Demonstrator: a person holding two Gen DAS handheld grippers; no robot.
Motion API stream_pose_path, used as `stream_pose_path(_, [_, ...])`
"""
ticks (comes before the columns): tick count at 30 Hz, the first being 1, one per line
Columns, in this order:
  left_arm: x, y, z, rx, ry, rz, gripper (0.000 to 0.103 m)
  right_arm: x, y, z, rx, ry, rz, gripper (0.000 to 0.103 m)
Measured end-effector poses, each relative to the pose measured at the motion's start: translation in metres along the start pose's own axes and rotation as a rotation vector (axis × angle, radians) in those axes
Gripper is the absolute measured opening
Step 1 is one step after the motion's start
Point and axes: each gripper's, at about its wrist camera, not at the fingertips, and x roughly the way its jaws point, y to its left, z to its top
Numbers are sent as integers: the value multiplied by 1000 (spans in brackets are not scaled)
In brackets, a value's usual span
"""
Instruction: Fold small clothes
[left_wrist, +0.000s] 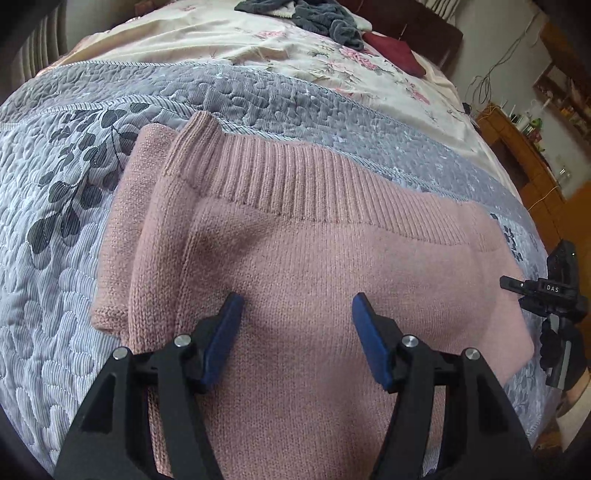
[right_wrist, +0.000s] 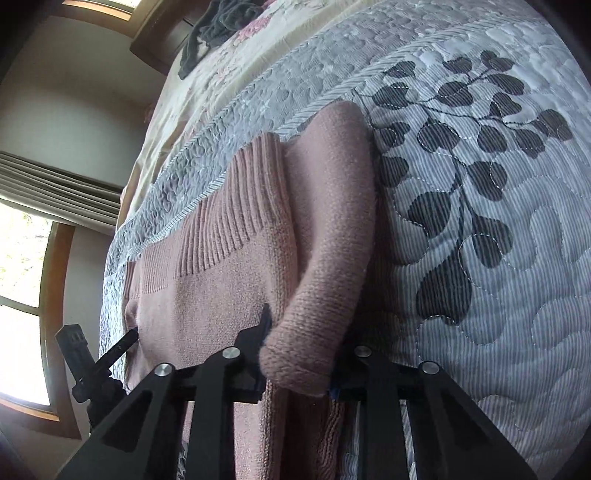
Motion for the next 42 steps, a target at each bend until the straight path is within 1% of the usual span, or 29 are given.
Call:
stream_pose_path(5, [4,-4,-1,41,-1,23,62,2,0,-2,14,-8,-7,23])
stream_pose_path(8, [5,-2,-1,27,-4,12,62,-3,3,-3,22,-10,-15,22])
stream_pose_path(10, [0,0,1,5,-2,-2,62,-11,11,-2,32,-20,19,21])
stream_pose_path(13, [-14,3,1,-26,-9,-28,62,-26,41,3,-13,-24,52,21])
stream_pose_path(18, [-40,1,-1,-6,-43,-56,62,-33,121,7,-184,-8,67,20])
stream_pose_path(22, [-56,-3,0,5,-61,-98,62,-17,182,-3,-309,31,58,20])
stream_pose_path(25, [-62,-4,0,-6,-64,-132,62,6,218,-17,-406,75,16,20])
stream_pose_path(29, [-63,-2,-2,-38,-61,-175,62,45,242,-32,-477,133,-75,20])
stream_pose_path(33, [-62,4,-4,-87,-64,-216,62,73,253,-45,-530,173,-129,22])
stream_pose_path(35, [-60,9,-4,-118,-58,-234,62,84,252,-49,-526,198,-142,25])
stream_pose_path(36, [-59,10,-5,-129,-57,-238,62,88,251,-51,-515,213,-137,32])
stream_pose_path(38, [-57,14,-6,-155,-51,-251,62,92,244,-50,-462,246,-83,52])
stream_pose_path(40, [-56,17,-8,-180,-44,-273,62,90,239,-47,-392,279,-18,57])
stream_pose_path(42, [-55,19,-9,-197,-42,-287,62,77,238,-44,-369,273,18,57])
